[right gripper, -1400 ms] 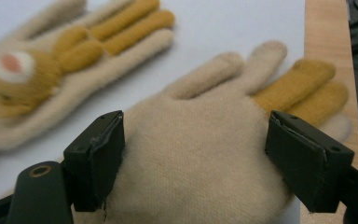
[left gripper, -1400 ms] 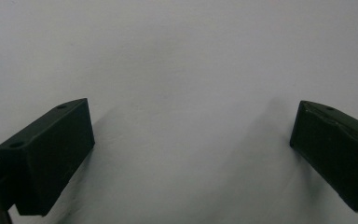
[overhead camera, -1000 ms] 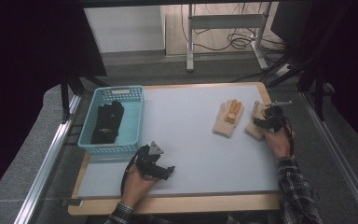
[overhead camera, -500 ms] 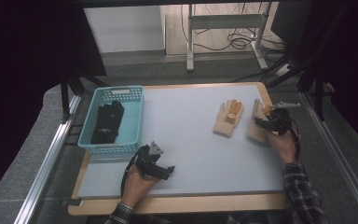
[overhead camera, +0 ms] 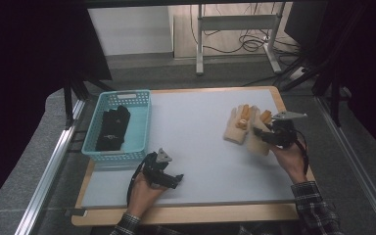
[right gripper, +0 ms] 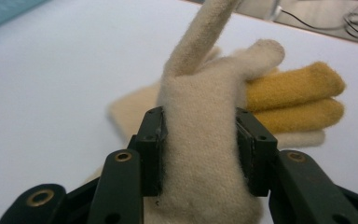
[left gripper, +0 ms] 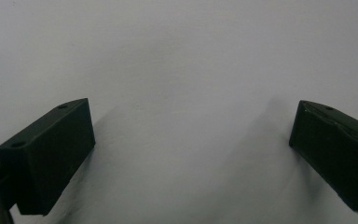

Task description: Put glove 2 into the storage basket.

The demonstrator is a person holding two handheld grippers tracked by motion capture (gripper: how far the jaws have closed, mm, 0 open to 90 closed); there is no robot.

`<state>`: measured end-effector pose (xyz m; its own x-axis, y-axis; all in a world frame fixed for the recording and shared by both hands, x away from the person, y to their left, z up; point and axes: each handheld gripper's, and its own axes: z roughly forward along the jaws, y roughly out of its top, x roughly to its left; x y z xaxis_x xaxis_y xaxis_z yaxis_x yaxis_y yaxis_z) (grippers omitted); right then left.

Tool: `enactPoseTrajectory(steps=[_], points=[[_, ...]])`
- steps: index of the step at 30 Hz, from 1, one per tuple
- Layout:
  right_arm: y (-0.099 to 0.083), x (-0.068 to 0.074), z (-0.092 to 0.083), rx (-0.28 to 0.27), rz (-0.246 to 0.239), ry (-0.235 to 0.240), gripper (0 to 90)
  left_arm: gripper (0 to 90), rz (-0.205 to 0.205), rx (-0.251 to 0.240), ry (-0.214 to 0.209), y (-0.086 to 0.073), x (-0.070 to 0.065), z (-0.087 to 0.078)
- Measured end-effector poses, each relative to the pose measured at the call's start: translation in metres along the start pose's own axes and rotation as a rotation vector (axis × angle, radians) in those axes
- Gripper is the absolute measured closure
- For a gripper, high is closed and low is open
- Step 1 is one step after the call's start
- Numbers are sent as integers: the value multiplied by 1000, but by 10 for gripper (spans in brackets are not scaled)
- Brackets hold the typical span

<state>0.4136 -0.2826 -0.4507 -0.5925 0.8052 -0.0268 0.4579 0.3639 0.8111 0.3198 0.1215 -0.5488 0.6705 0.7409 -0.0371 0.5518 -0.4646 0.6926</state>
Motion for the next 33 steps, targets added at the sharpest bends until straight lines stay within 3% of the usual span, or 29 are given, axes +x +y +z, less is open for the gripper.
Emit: enactPoseTrajectory(steps=[2,4,5,6,7,9,11,13,14,17,18,25,28,33], points=[[2,7,-1,-2,-10,14,580,2,0,0,0,0,0,0],[7,28,-2,-8,-45,46,579,3,0,0,0,0,0,0],[7,28,-2,-8,-45,46,579,3,0,0,0,0,0,0],[10,42,-2,-8,-70,71,578,3,3,-1,2,0,0,0],[10,42,-2,-8,-70,71,578,3,0,-2,1,0,0,0],[12,56,-1,-11,-85,93,576,3,2,-1,1,0,0,0],[15,76,3,-1,-109,129,573,4,2,0,1,0,0,0],[16,83,4,1,-116,140,573,3,0,-2,1,0,0,0],[16,96,9,6,-126,163,571,3,0,-2,1,0,0,0],[16,108,14,12,-138,183,569,4,-1,-2,1,0,0,0],[15,119,21,15,-146,193,568,4,-1,-2,1,0,0,0],[2,145,47,50,-156,203,562,4,0,-2,2,0,0,0],[-2,150,53,59,-158,201,559,4,3,1,2,0,0,0],[-16,159,68,92,-145,236,507,4,3,3,0,0,0,0]])
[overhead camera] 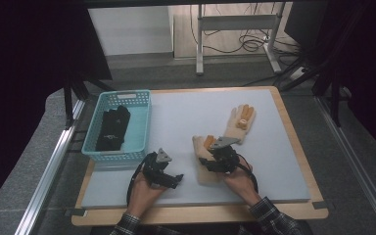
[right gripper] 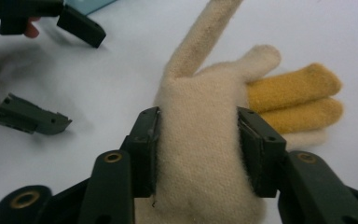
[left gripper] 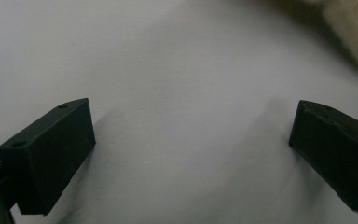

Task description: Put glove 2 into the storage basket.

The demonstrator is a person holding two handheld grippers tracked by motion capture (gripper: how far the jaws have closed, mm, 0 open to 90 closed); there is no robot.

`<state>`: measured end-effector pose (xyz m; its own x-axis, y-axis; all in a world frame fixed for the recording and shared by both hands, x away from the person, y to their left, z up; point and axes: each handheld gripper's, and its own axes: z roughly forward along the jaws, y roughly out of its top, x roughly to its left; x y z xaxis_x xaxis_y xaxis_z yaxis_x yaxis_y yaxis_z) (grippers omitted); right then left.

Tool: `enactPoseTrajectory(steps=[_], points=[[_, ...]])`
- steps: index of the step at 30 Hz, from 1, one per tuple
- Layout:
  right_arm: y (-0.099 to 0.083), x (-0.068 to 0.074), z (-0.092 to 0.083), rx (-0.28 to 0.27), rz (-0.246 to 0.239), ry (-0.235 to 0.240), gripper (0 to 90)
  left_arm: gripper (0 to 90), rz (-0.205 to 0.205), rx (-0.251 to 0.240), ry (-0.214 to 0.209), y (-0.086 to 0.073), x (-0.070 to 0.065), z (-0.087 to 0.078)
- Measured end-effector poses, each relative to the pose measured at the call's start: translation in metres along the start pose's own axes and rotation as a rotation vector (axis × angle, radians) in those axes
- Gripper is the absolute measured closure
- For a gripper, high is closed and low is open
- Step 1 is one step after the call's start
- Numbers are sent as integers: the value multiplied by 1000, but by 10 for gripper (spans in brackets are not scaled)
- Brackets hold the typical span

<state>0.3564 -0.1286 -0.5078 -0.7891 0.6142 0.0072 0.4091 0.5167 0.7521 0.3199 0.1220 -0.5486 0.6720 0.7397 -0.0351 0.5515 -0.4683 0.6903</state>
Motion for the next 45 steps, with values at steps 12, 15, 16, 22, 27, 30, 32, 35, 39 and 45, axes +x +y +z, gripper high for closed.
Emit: enactPoseTrajectory(steps=[12,15,16,22,27,30,32,35,39,45], points=[[10,-20,-19,-30,31,15,397,4,1,-2,2,0,0,0],[2,-36,-27,-4,41,-10,633,4,3,0,1,0,0,0],[2,-36,-27,-4,41,-10,633,4,3,0,1,0,0,0],[-18,-42,-23,37,44,11,771,4,0,0,1,0,0,0],[-28,-39,-16,56,47,21,770,5,0,0,1,0,0,0],[-29,-26,-15,57,22,42,766,5,-1,-1,1,0,0,0],[-29,-22,-15,57,8,50,755,5,-1,-1,1,0,0,0],[-29,-22,-15,53,7,52,724,5,-1,-1,1,0,0,0],[-28,-33,-20,37,26,29,684,5,0,-1,1,0,0,0],[-23,-73,-35,-7,80,-65,617,4,-1,-1,0,0,0,0]])
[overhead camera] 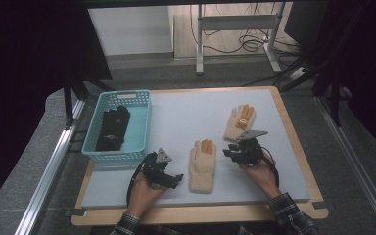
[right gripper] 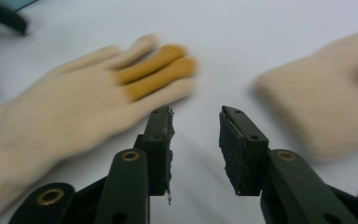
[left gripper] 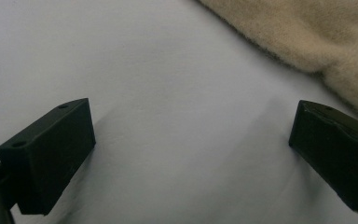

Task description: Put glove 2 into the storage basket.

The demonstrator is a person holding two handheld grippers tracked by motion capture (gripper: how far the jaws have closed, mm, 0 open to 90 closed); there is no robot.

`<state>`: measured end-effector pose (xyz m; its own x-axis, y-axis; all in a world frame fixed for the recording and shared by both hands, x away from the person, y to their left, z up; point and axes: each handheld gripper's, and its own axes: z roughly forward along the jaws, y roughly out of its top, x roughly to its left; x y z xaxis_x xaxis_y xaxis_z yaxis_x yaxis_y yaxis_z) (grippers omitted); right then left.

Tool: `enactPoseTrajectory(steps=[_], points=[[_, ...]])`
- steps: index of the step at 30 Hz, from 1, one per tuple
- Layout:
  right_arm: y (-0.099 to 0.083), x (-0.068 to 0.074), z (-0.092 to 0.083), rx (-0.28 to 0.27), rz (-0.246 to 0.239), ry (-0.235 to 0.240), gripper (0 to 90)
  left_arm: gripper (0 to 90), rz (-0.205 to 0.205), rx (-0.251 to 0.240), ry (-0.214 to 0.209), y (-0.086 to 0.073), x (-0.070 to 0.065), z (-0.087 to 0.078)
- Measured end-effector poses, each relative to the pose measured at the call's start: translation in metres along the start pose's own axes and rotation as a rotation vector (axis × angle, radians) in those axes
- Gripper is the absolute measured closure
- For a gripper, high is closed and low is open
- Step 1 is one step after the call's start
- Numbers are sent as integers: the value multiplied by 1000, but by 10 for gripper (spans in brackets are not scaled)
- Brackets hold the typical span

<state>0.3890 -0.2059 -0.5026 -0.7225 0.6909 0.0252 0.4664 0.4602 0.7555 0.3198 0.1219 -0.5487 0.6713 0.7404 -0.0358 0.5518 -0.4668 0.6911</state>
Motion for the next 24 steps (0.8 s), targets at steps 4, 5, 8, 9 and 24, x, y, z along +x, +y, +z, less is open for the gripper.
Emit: enactPoseTrajectory(steps=[4,5,8,9,24], points=[[6,-18,-2,-15,20,-41,582,5,0,0,0,0,0,0],[10,-30,-2,-17,33,-71,550,5,0,0,0,0,0,0],[15,-47,0,-19,57,-118,510,5,0,-1,0,0,0,0],[17,-53,2,-17,67,-133,499,4,0,-1,0,0,0,0],[25,-108,34,16,146,-236,355,5,2,1,-1,0,0,0]])
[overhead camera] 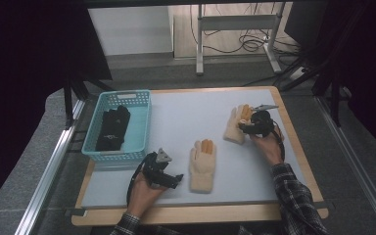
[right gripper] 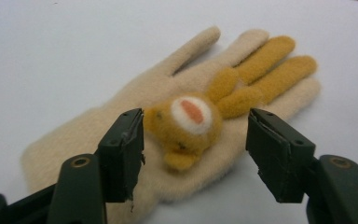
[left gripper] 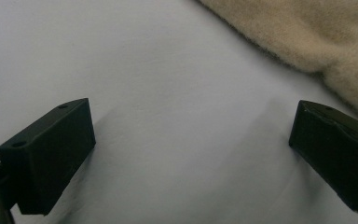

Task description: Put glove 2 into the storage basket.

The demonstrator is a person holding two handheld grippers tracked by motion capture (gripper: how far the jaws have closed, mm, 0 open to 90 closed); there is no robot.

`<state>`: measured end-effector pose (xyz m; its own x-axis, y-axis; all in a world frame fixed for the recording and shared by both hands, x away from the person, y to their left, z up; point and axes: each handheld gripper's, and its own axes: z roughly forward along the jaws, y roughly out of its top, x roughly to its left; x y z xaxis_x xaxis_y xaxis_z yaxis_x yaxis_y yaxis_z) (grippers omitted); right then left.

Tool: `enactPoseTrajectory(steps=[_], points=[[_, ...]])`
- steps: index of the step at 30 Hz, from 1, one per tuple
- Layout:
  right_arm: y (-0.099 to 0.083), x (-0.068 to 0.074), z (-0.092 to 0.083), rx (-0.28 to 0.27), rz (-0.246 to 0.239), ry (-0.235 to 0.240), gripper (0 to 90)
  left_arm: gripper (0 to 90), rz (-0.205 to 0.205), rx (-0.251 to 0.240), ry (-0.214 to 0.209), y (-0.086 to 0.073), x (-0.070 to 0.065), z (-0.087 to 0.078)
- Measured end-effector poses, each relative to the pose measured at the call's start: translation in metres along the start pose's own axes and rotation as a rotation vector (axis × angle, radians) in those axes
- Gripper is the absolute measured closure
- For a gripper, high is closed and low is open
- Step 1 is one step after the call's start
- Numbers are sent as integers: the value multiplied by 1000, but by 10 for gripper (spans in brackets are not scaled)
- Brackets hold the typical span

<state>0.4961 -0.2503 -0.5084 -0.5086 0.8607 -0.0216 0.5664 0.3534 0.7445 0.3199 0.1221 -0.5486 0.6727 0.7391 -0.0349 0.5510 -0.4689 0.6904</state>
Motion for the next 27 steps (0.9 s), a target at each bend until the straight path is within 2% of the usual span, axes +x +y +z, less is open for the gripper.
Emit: enactPoseTrajectory(steps=[6,8,11,12,13,14,16,23,27], points=[[0,-2,12,1,8,-3,336,4,0,0,0,0,0,0],[1,-1,16,10,-9,-3,341,4,0,0,0,0,0,0],[1,2,20,19,-30,-13,424,5,0,0,0,0,0,0],[1,3,20,19,-29,-4,510,5,0,0,0,0,0,0],[1,3,20,19,-29,-4,510,5,0,0,0,0,0,0],[1,4,20,25,-30,-3,560,5,0,0,0,0,0,0],[3,6,18,34,-41,-11,587,5,0,0,0,0,0,0],[1,6,13,25,-57,-4,595,5,0,0,0,0,0,0],[1,5,0,-5,-51,17,594,4,1,1,0,0,0,0]])
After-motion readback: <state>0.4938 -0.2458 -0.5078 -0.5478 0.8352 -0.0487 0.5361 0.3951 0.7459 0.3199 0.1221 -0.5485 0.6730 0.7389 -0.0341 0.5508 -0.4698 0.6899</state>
